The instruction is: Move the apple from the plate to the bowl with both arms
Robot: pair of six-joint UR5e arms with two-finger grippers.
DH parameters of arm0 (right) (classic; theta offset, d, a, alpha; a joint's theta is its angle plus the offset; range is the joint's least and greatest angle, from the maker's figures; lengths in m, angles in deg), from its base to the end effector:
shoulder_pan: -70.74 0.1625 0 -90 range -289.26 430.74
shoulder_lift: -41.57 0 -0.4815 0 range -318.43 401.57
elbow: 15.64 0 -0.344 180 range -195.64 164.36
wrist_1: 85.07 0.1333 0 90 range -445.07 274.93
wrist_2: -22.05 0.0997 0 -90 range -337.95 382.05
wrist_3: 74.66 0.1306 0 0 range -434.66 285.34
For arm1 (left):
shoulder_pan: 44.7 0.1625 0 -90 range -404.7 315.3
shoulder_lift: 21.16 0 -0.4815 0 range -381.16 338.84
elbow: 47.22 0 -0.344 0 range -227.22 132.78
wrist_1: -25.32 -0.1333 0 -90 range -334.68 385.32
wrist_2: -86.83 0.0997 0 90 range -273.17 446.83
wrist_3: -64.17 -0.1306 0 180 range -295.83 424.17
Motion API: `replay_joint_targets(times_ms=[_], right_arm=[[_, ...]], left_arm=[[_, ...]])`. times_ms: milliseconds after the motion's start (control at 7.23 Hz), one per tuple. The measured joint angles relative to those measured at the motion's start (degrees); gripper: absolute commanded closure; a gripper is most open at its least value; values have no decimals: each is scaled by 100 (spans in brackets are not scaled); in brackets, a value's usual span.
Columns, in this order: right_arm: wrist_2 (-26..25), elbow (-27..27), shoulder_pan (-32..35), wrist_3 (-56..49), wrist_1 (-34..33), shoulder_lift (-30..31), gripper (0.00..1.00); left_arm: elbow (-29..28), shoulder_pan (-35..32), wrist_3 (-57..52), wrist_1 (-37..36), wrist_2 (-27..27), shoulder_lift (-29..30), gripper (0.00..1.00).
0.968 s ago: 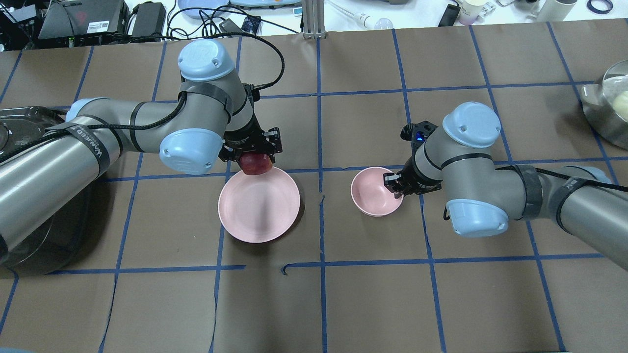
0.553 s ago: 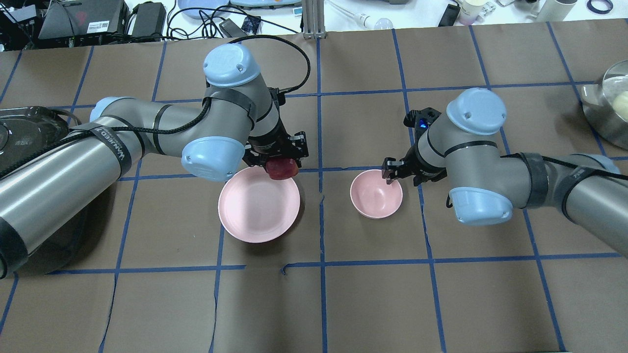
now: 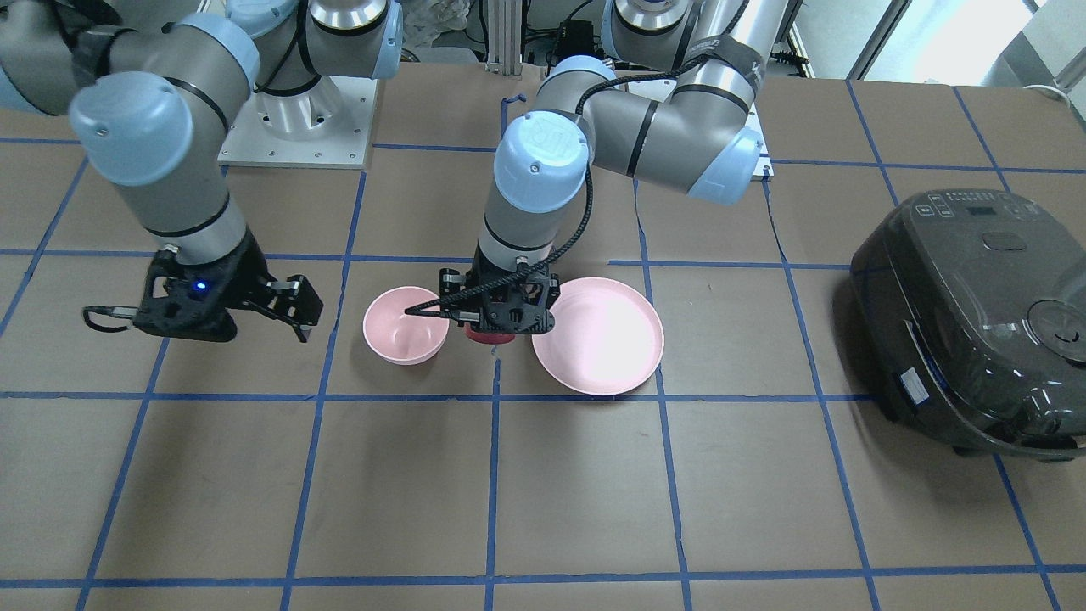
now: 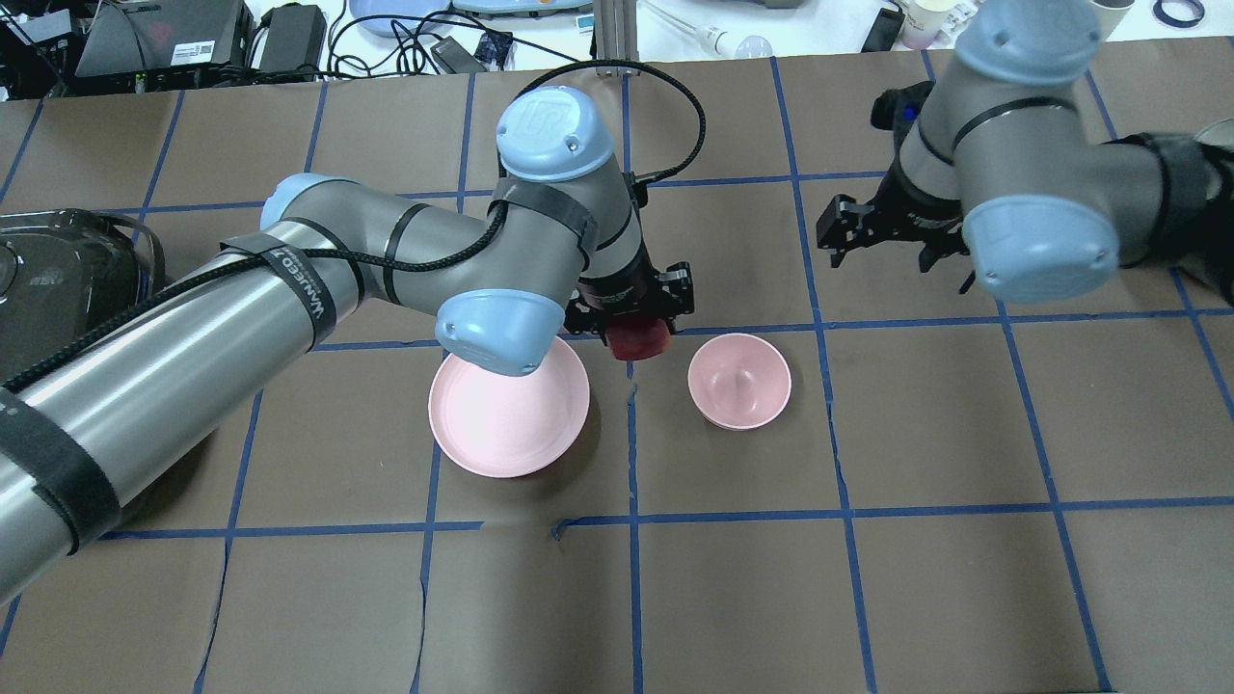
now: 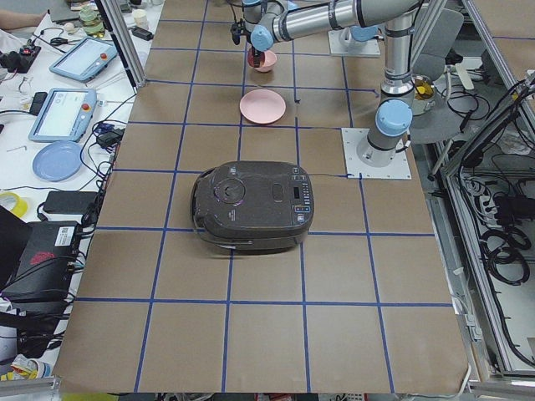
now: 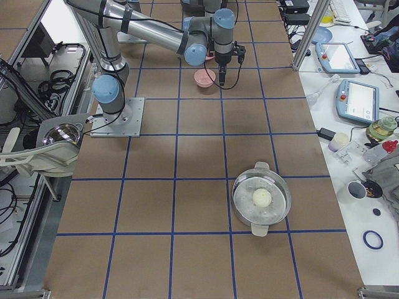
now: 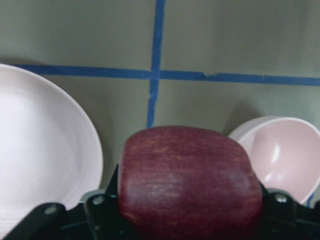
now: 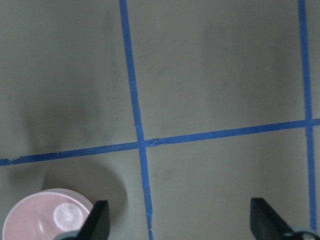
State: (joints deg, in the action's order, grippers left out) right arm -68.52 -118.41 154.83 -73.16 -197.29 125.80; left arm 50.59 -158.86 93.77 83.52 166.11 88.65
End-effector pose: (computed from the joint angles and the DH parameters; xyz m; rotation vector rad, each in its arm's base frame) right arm 0.0816 -0.4935 0.4083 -0.2026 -3.1210 0.0998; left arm -0.3799 -0.4617 0.3353 0.1295 -2.9389 -0.0290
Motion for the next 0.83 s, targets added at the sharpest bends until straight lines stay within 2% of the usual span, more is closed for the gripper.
replay_joint_targets(times_ms=[415, 553, 830], right_arm=[[-47, 1173, -52, 113, 1912, 563, 0], [32, 1496, 155, 265, 2197, 646, 0], [123, 1647, 548, 443, 2123, 652, 0]], left_arm=[[-57, -484, 946, -797, -130, 290, 100], [-147, -606, 1213, -1058, -99, 500, 100], [-306, -728, 1363, -1212, -10, 853, 100]])
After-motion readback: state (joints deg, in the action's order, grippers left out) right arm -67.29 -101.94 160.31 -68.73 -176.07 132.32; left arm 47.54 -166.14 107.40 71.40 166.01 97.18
